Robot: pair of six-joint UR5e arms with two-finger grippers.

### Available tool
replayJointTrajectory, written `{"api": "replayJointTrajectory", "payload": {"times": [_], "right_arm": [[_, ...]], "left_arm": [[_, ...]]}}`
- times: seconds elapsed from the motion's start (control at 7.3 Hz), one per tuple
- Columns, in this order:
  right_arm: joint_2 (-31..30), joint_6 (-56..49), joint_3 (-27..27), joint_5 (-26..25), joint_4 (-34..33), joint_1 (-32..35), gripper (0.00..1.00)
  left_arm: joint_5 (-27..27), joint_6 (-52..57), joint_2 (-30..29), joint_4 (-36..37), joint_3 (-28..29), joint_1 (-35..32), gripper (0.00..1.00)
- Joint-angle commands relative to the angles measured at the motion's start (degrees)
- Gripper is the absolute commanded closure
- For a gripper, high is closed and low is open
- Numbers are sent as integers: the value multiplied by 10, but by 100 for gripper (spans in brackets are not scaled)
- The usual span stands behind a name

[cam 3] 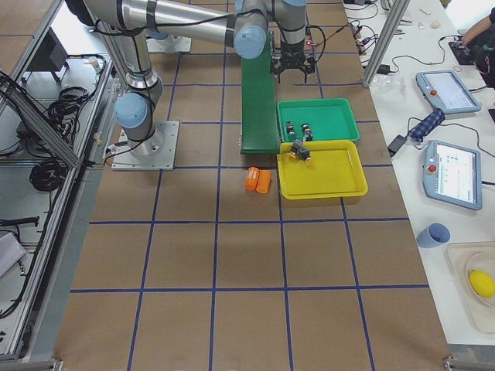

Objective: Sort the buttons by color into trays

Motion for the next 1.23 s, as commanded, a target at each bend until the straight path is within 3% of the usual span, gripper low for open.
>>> {"api": "replayJointTrajectory", "payload": {"times": [0.0, 0.27, 0.55, 1.1], "right_arm": [[-24, 128, -32, 0, 58, 29, 0], [-48, 284, -29, -1, 80, 32, 0], [-64, 310, -32, 0, 87, 32, 0], [-65, 585, -26, 1, 89, 33, 0]], "left_arm": [[0, 0, 1, 0, -1, 0, 0], [0, 1, 2, -1, -1, -1, 0], [0, 2, 2, -2, -1, 0, 0], [0, 2, 5, 0, -10, -1, 0]]}}
